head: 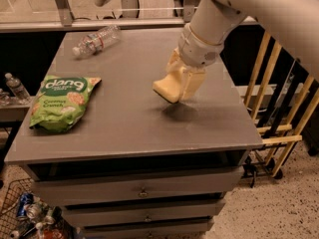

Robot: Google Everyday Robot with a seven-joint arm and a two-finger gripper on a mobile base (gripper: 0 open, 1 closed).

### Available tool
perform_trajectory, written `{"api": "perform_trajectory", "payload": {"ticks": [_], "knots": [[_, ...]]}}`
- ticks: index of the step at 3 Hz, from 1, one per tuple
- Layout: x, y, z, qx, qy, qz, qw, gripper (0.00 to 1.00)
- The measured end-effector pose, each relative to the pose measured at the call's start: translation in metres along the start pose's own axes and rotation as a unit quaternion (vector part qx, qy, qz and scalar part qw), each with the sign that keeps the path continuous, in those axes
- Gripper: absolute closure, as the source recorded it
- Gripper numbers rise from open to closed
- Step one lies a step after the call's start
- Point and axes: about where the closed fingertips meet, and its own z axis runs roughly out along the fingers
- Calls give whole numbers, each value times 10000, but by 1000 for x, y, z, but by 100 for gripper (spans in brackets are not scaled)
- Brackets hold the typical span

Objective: Move sponge near green rice chip bag

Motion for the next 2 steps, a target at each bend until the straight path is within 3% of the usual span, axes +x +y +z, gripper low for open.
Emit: {"api": "perform_trajectory", "payload": {"ticks": [1, 2], "knots": [[-54, -25, -5, 191, -350, -714, 9967, 100], [-100, -38, 22, -33, -486, -1263, 9908, 100]]}}
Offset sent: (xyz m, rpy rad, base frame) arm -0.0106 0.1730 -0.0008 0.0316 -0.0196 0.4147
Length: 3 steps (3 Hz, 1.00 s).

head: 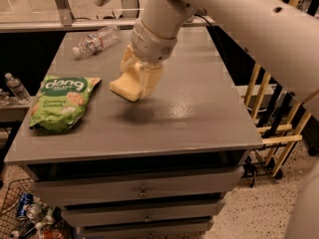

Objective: Move sponge near green rice chip bag

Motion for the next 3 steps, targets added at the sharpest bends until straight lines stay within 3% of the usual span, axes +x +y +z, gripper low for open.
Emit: {"api": "perform_trajectory", "payload": {"ticks": [2, 3], "knots": [[-34, -29, 53, -443, -265, -488, 9975, 100], [-40, -39, 62, -466, -351, -522, 9969, 84]]}}
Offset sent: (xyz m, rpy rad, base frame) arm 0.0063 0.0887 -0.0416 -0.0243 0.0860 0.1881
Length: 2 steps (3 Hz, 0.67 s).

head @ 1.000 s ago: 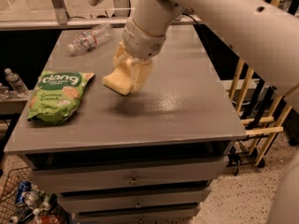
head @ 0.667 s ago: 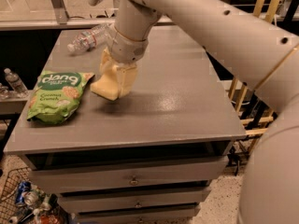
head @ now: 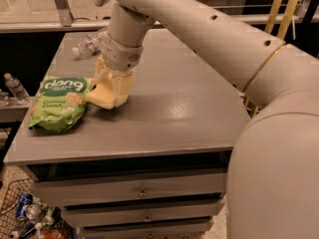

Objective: Move sponge near green rice chip bag

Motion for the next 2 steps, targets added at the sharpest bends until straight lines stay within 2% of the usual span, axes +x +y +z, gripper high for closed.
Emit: {"api": "perform_trajectory", "payload": {"ticks": [2], "knots": [[-1, -2, 4, 7, -15, -13, 10000, 37]]}}
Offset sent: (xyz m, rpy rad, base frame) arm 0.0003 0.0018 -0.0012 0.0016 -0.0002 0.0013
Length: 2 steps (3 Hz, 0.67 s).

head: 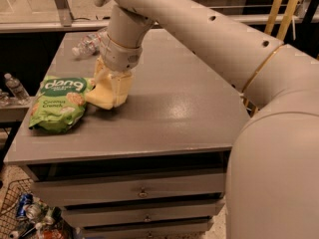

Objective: Move sponge near green rice chip bag

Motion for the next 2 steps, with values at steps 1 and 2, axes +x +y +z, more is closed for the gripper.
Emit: {"api": "perform_trajectory", "payload": {"ticks": [1, 2], "knots": [[0, -1, 2, 1, -7, -5, 10000, 13], [-1, -2, 4, 2, -14, -10, 10000, 0]]}}
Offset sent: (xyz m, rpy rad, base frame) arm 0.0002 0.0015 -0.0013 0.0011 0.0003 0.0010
